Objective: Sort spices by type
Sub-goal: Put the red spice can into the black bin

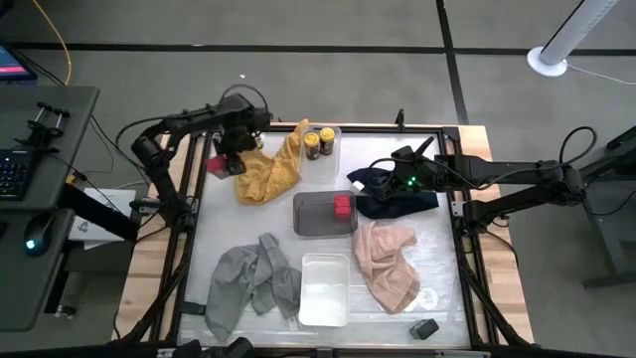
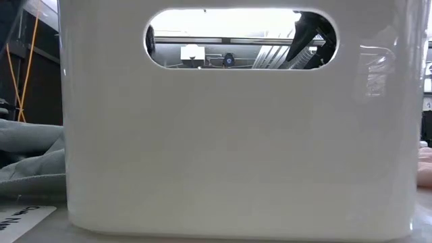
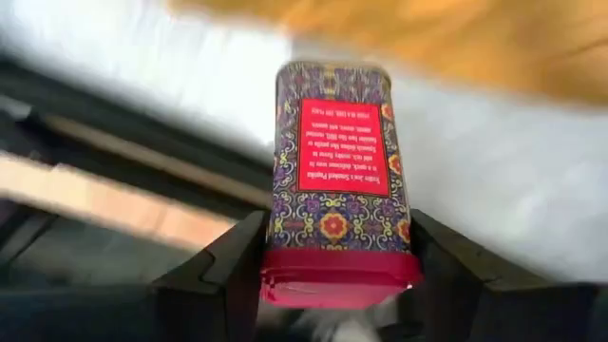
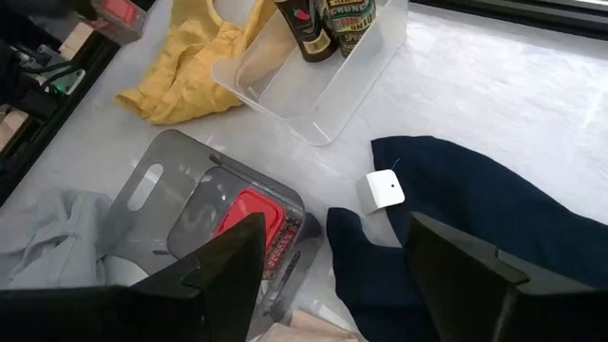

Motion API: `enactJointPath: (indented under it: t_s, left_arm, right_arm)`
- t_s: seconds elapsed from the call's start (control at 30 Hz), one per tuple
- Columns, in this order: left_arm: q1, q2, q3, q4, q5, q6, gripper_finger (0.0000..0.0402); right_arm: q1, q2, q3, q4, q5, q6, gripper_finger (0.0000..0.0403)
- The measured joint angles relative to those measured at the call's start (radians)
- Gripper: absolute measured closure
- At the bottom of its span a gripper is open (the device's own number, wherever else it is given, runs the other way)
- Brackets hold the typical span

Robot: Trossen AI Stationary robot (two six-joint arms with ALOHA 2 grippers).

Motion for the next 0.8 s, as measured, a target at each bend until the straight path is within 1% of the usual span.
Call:
enactJointPath:
  t_s: [0.17,0.23,0.3,0.37,0.43,0.5,0.6,0.7,0.8]
  left_arm:
    - [-0.078,-0.108,0.163,0.006,0.199,-0.077,0.0217]
    - [-0.135,-0.148,0.217,0.019,0.262,-0.065,0.0217]
    - [-0.216,-0.178,0.251,0.039,0.282,-0.004,0.0217]
    - [-0.313,-0.19,0.271,0.057,0.275,0.088,0.0217]
    - [-0.418,-0.189,0.279,0.088,0.221,0.185,0.0217]
    - [-0.523,-0.173,0.279,0.14,0.136,0.274,0.0217]
    - [-0.665,-0.127,0.279,0.281,0.005,0.416,0.0217]
    - [-0.769,-0.073,0.279,0.449,-0.097,0.601,0.0217]
    - [-0.828,-0.004,0.279,0.592,-0.185,0.762,0.0217]
  right_arm:
    - [-0.002,0.0,0.0,0.0,0.0,0.0,0.0155]
    - [-0.003,0.0,0.0,0.0,0.0,0.0,0.0155]
    - [-0.003,0.0,0.0,0.0,0.0,-0.005,0.0155]
    - [-0.003,0.0,0.0,0.0,0.0,-0.008,0.0155]
    - [-0.003,0.0,0.0,0.0,0.0,-0.008,0.0155]
    - [-0.003,0.0,0.0,0.0,0.0,-0.008,0.0155]
    - [-0.003,0.0,0.0,0.0,-0.02,-0.017,0.0155]
    - [-0.003,-0.008,0.0,0.0,-0.077,-0.079,0.0155]
    - [-0.002,-0.032,0.0,-0.005,-0.111,-0.14,0.0155]
